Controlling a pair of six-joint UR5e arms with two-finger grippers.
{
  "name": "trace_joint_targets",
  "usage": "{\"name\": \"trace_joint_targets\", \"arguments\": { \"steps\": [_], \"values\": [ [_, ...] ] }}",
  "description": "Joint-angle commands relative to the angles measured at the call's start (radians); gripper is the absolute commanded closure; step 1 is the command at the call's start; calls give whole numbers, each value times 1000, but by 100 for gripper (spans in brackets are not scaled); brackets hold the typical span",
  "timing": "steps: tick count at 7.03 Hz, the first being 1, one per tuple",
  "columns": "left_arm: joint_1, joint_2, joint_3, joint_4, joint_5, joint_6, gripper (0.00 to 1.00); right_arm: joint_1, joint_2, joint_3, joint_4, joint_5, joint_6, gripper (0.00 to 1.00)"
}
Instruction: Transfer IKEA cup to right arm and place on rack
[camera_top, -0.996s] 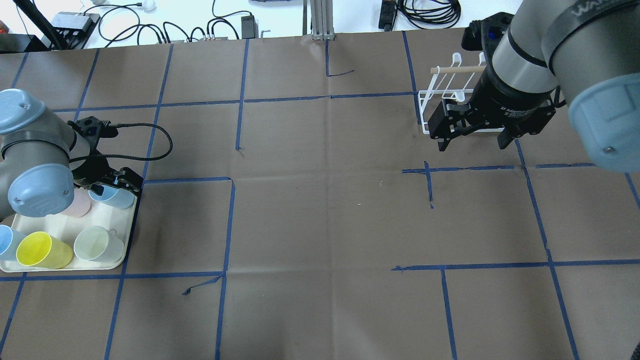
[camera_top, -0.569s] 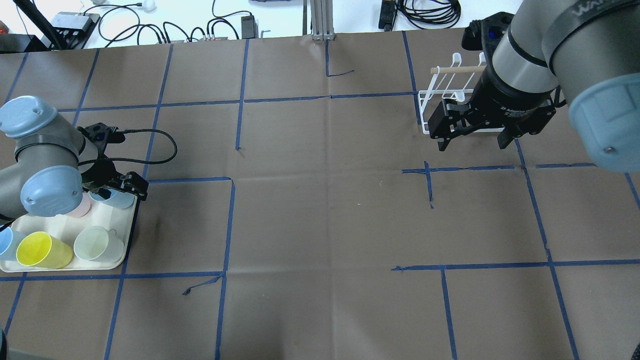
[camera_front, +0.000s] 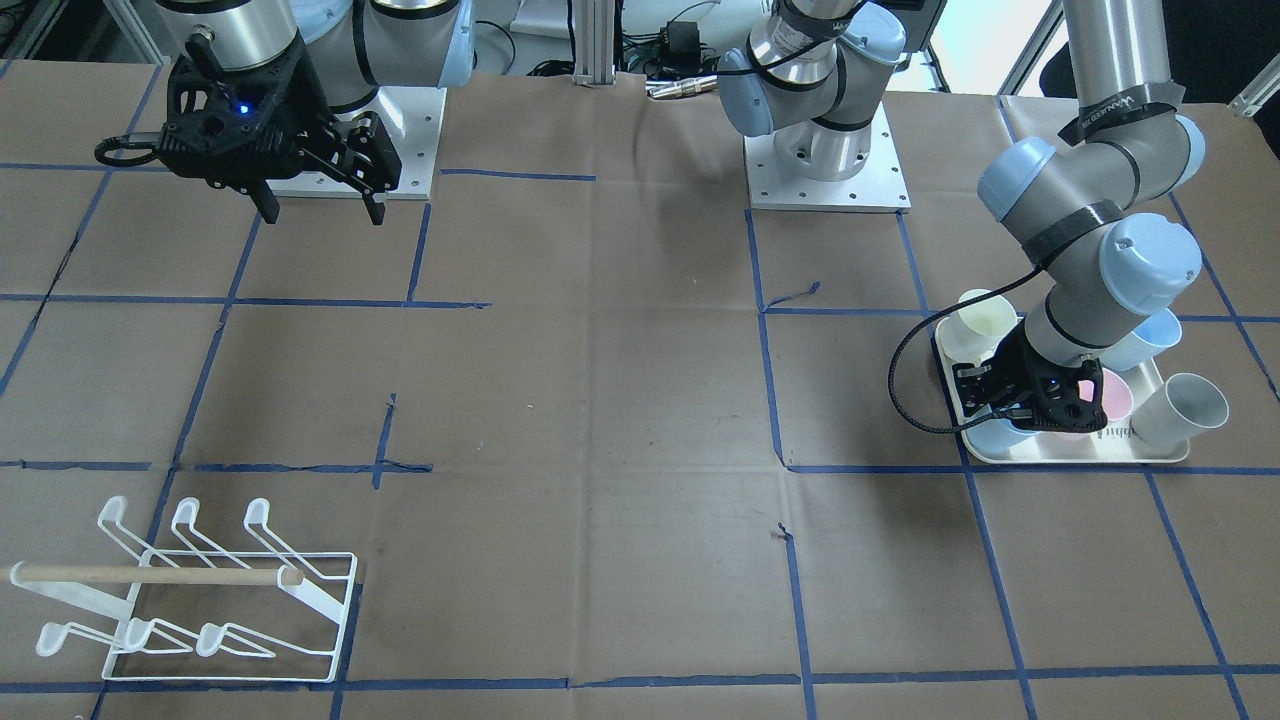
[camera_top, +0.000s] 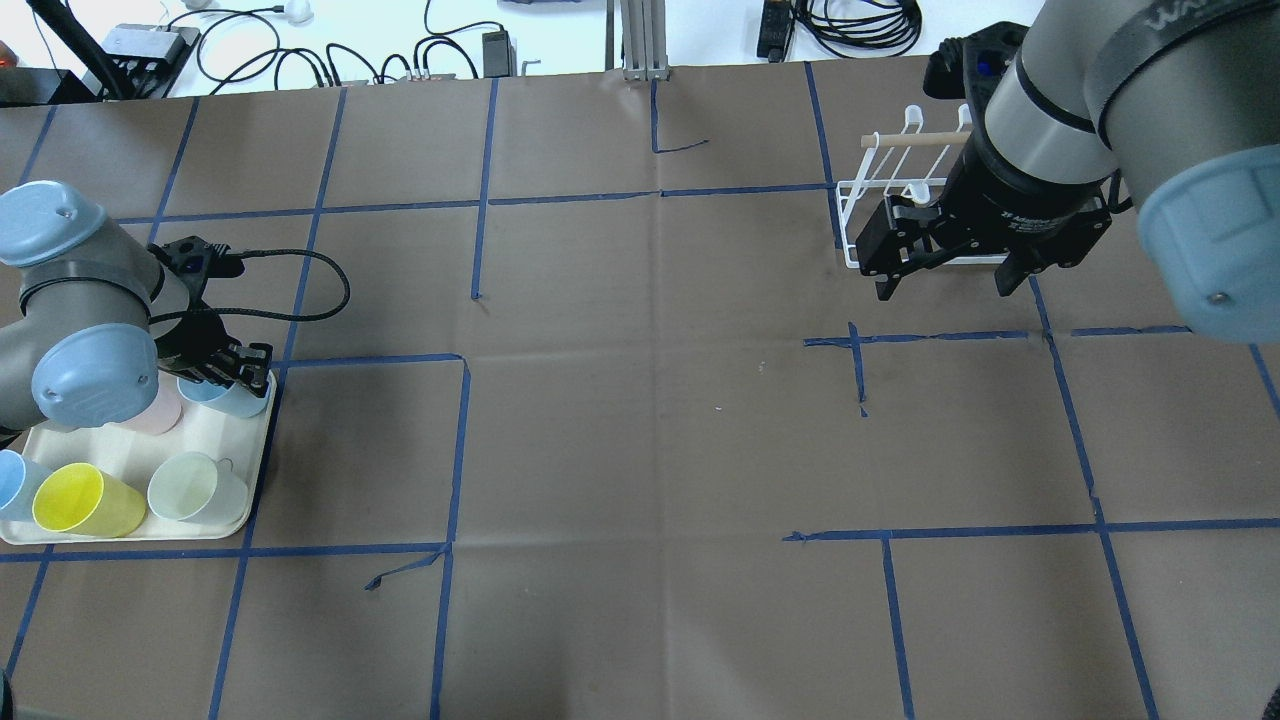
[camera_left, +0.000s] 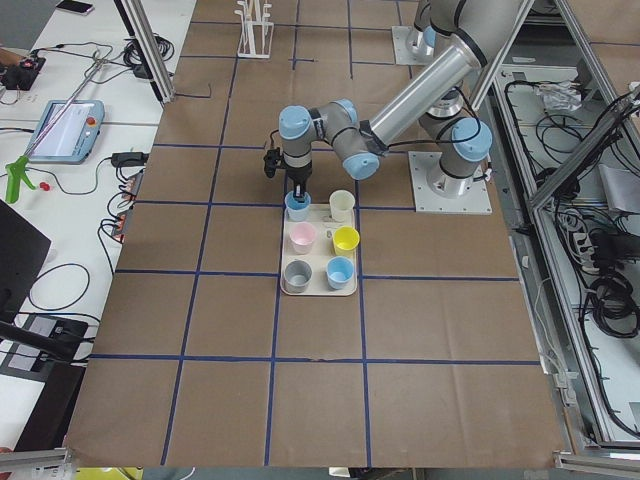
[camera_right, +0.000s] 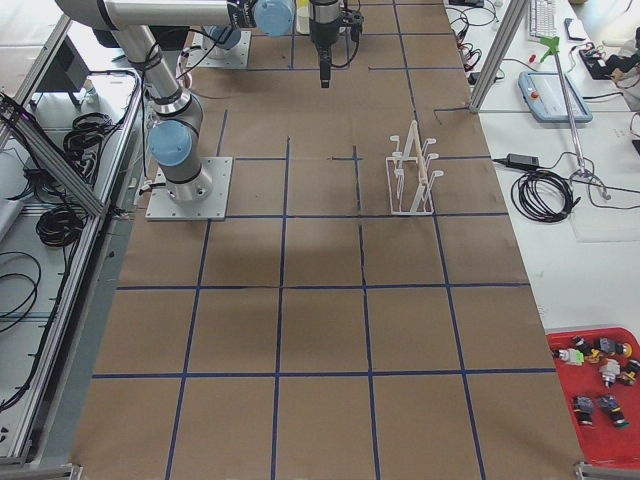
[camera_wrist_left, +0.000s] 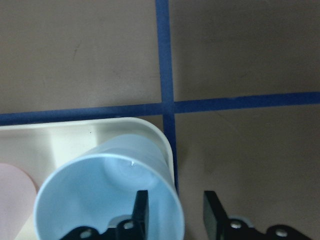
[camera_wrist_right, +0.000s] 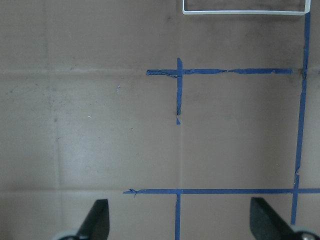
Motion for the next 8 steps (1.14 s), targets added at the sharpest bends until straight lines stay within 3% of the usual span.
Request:
{"name": "trace_joint_targets", "arguments": {
  "steps": [1,3,5,7,8],
  "values": [
    [0,31,4,-12,1,-1,100,0,0,-2,-1,0,0,0],
    [0,104,135,-245,3,2,100,0,0,-2,-1,0,0,0],
    [-5,91,416,-540,-2,5,100,0,2,3,-48,27,0,0],
    [-35,50,509,-555,-70,21,100,2,23,26,-190,237,3,0],
    [-49,37,512,-515,-259,40,100,2,50,69,-326,320,3,0]
  ]
}}
